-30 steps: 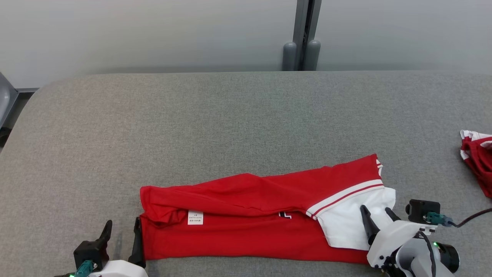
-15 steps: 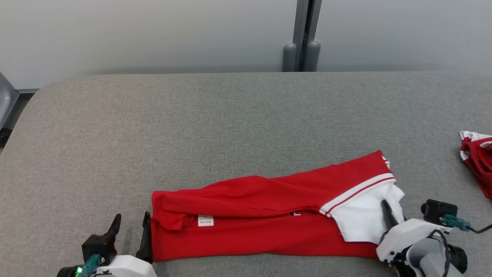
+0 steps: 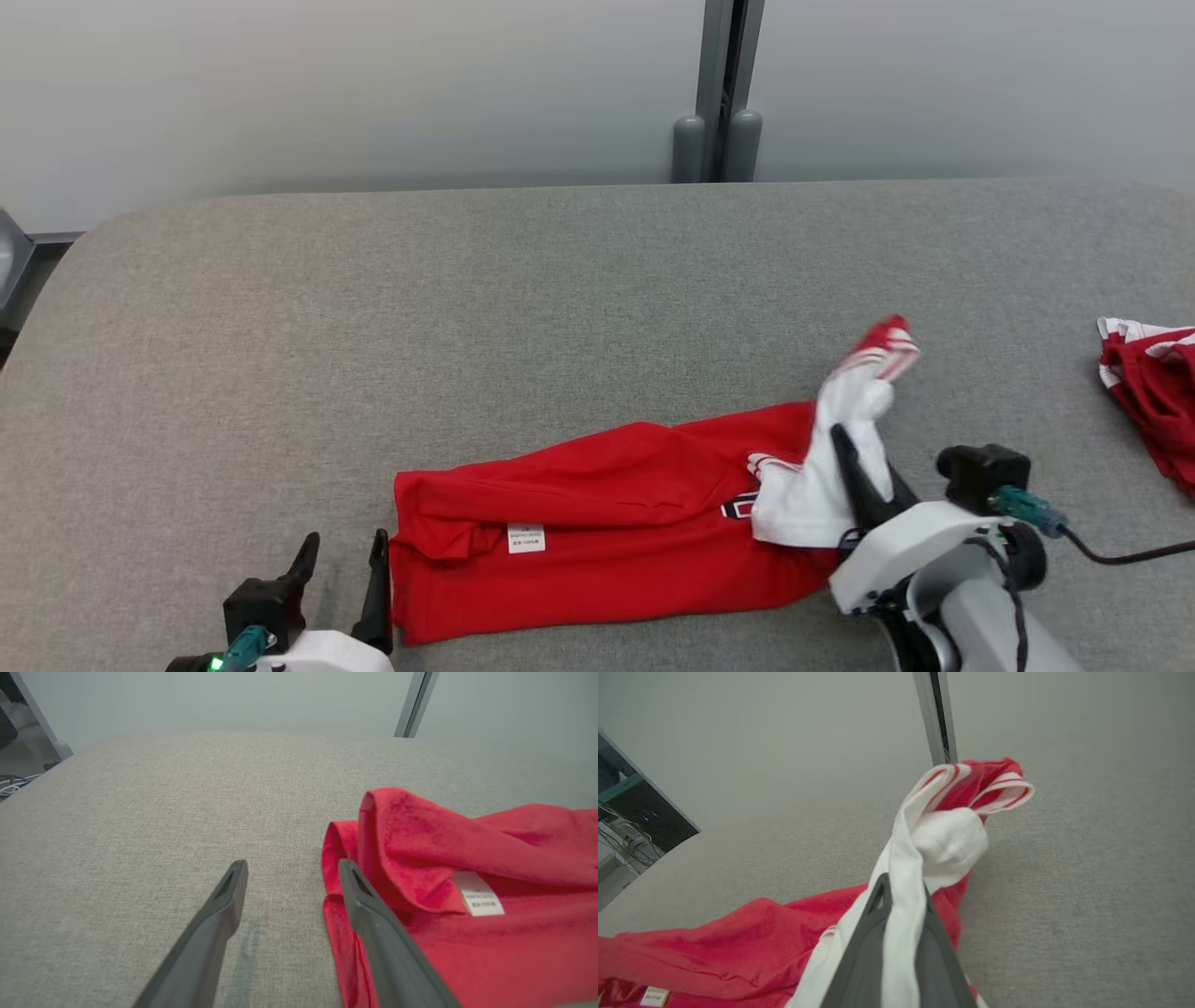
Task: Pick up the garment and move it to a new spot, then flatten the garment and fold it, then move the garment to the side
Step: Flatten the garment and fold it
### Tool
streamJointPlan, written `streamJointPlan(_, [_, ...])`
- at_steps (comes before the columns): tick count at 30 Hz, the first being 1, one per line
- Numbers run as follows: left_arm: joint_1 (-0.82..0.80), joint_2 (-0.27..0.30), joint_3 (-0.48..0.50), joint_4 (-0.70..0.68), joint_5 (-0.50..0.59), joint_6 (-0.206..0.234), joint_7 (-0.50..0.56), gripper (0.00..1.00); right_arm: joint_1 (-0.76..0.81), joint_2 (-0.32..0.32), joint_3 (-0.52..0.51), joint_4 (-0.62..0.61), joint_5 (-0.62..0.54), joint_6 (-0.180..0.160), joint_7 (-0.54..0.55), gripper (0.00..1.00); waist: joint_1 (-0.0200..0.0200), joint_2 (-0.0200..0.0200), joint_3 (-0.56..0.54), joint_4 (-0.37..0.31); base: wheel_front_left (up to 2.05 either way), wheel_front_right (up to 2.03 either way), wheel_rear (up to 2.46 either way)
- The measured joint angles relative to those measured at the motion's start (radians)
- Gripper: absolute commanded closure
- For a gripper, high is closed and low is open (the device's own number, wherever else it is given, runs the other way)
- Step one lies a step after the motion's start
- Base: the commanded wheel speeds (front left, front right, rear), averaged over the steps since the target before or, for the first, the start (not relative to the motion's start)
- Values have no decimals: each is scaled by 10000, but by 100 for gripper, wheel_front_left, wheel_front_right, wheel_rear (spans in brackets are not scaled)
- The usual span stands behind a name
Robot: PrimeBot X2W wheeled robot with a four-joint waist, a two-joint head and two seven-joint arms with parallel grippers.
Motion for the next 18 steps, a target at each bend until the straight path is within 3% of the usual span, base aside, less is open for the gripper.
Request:
streamJointPlan(9, [-41, -4, -725, 38, -113, -4, 0, 0, 273, 92, 3030, -1369, 1231, 0, 454, 100, 0, 0, -139, 623, 0, 0, 0])
streamJointPlan(18, [-194, 0, -1593, 105, -84, -130, 0, 0, -238, 121, 4989, -1534, 2460, 0, 556, 100, 0, 0, -211, 2028, 0, 0, 0])
